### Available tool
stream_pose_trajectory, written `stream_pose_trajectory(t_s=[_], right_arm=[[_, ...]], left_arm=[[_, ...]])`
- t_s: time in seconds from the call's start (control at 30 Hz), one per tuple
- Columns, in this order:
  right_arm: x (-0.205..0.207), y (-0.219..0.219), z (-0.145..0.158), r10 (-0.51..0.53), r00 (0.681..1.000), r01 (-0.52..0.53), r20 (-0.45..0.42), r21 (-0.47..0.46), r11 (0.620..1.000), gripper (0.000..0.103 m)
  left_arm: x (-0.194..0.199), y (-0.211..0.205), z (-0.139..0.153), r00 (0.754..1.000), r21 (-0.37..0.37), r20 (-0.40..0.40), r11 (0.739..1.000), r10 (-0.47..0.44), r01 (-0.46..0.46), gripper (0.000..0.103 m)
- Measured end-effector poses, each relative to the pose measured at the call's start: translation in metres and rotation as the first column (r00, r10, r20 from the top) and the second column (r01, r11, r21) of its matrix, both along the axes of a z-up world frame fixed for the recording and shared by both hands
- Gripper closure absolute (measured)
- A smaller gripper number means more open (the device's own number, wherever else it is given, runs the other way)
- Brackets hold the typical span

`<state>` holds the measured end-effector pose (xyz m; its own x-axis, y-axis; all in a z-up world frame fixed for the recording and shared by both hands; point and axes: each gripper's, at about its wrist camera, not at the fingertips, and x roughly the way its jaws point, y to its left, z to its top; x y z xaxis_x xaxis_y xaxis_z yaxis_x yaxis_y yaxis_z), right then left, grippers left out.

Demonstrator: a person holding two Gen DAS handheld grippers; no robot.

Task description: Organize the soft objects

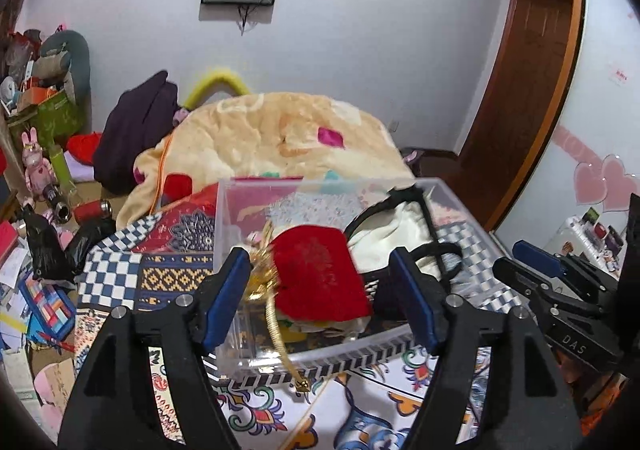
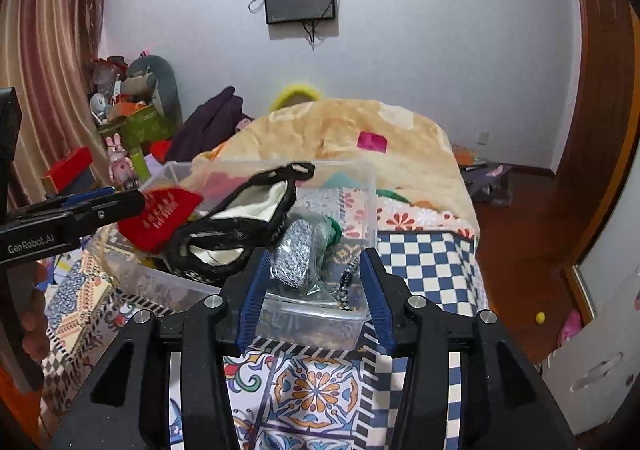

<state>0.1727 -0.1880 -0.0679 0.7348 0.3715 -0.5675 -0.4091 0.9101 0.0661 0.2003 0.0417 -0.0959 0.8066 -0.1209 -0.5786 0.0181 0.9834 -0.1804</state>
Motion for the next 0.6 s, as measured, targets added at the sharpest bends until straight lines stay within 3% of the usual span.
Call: stream_pose_trajectory(t_s=[0.3,0.5,0.6], right_arm=[[-0.033,-0.008,0.050,0.016,0.990,-0.023,0.138,0.051,0.998,0.060],[-0.058,-0.010,0.082,0.032,0.970,-0.055,0.243,0.090,0.994,0.059],[-0.070,-0.011,0.094,0.032,0.957,-0.068,0.287,0.114,0.991,0.051]], left_arm=[[-0.051,-0.011,0.062,0.984,0.015,0.175,1.000,-0.029,0.027,0.031],[-0.090,-0.023,0.096,0.956,0.051,0.290,0.998,-0.046,0.032,0.028],[-0.110,-0.031,0.109,0.936,0.092,0.347,0.996,-0.049,0.018,0.024]])
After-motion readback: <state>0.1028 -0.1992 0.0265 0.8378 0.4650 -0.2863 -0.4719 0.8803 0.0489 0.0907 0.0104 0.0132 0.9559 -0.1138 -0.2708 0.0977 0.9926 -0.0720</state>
